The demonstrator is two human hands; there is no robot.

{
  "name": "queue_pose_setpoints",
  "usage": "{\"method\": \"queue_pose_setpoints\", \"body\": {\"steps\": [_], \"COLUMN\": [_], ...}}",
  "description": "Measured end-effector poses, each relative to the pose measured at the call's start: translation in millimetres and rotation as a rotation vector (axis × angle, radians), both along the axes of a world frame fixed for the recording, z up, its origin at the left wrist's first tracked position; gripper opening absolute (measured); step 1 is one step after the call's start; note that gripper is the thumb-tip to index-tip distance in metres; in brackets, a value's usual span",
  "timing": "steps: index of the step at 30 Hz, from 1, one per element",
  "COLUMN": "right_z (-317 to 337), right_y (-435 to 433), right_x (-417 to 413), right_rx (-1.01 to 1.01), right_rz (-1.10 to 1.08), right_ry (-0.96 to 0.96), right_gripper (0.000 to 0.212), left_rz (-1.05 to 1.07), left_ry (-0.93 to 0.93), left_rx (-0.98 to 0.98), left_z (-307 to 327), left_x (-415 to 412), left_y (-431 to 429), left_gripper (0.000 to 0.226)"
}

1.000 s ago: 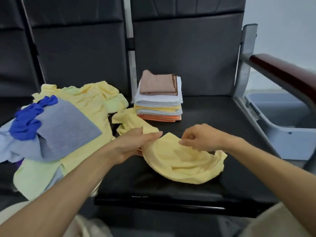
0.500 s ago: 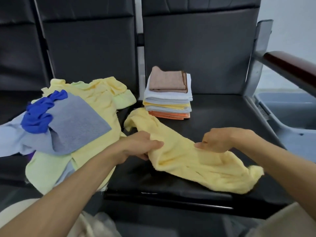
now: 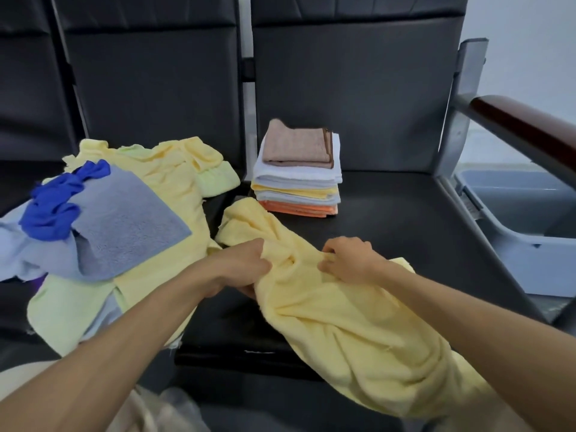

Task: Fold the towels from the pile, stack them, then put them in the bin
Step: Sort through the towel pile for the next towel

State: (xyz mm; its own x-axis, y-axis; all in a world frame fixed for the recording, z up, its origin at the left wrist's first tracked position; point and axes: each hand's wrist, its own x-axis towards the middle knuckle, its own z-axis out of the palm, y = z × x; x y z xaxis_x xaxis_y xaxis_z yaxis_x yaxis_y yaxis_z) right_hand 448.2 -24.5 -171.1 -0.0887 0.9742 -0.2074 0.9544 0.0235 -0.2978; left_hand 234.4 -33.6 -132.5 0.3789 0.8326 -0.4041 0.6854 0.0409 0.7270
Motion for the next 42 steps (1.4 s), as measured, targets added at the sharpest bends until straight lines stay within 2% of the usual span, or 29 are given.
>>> {"method": "queue_pose_setpoints", "body": {"steps": [2,5,6,8,10,12,14,16,19,22,25,28,30,32,34,36,39,42], "right_z": [11.3,38.8,45.2,57.2,67.5,72.4,75.4,74.9,73.4,71.4,71.9,73.6,73.9,72.8,74.1,75.4,84.5,104.5], "right_y": [2.0,-1.4,-1.6,-1.3,-1.7,-1.7,-4.4,-5.9,-6.7,-7.2,-11.1,-11.6,-10.8,-11.7,-17.5,-23.4,-25.0,-27.5], "right_x": [0.2,1.5,4.6,12.9,22.7,34.9,46.7,55.4,60.9,60.0,56.1,56.0,55.1,53.2,50.2,47.5,45.1,44.8], "right_rx": [0.01,-0.069,-0.096,-0.082,-0.015,0.037,0.06,0.068,0.133,0.107,0.041,0.049,0.139,0.275,0.354,0.394,0.451,0.425], "right_rz": [-0.072,-0.283,-0.356,-0.462,-0.511,-0.521,-0.492,-0.469,-0.564,-0.565,-0.514,-0.502,-0.522,-0.547,-0.572,-0.615,-0.644,-0.702], "right_ry": [0.216,0.867,1.028,1.199,1.297,1.41,1.494,1.547,1.587,1.513,1.452,1.424,1.327,1.202,1.219,1.292,1.243,1.254], "right_gripper": [0.019,0.017,0.018,0.013,0.013,0.032,0.043,0.044,0.043,0.041,0.055,0.061,0.054,0.036,0.019,0.016,0.037,0.062], "left_rz": [0.023,0.157,0.22,0.355,0.498,0.577,0.627,0.689,0.752,0.789,0.825,0.739,0.714,0.706,0.689,0.683,0.681,0.675], "left_ry": [-0.021,-0.127,-0.19,-0.358,-0.598,-0.799,-0.902,-0.908,-0.867,-0.832,-0.688,-0.53,-0.572,-0.661,-0.716,-0.756,-0.82,-0.855], "left_rx": [-0.005,0.086,0.137,0.203,0.154,0.059,-0.03,-0.096,-0.113,-0.088,0.077,0.281,0.281,0.242,0.209,0.156,0.09,0.116], "left_z": [3.8,9.0,10.4,16.6,24.4,29.4,31.5,30.4,26.5,27.1,26.2,27.1,32.5,39.5,45.9,50.2,63.0,87.0], "left_x": [-1.4,-4.7,-5.6,-5.0,-3.1,-2.8,-5.3,-9.0,-14.2,-14.4,-12.3,-13.6,-13.7,-14.0,-14.6,-15.9,-20.1,-22.1], "left_y": [-1.3,1.4,4.1,8.0,8.7,8.5,9.6,11.0,14.5,15.1,14.3,14.7,10.8,7.1,3.8,3.2,6.7,10.9], "left_gripper": [0.032,0.028,0.029,0.028,0.029,0.028,0.03,0.035,0.039,0.037,0.024,0.031,0.029,0.03,0.029,0.026,0.025,0.028]}}
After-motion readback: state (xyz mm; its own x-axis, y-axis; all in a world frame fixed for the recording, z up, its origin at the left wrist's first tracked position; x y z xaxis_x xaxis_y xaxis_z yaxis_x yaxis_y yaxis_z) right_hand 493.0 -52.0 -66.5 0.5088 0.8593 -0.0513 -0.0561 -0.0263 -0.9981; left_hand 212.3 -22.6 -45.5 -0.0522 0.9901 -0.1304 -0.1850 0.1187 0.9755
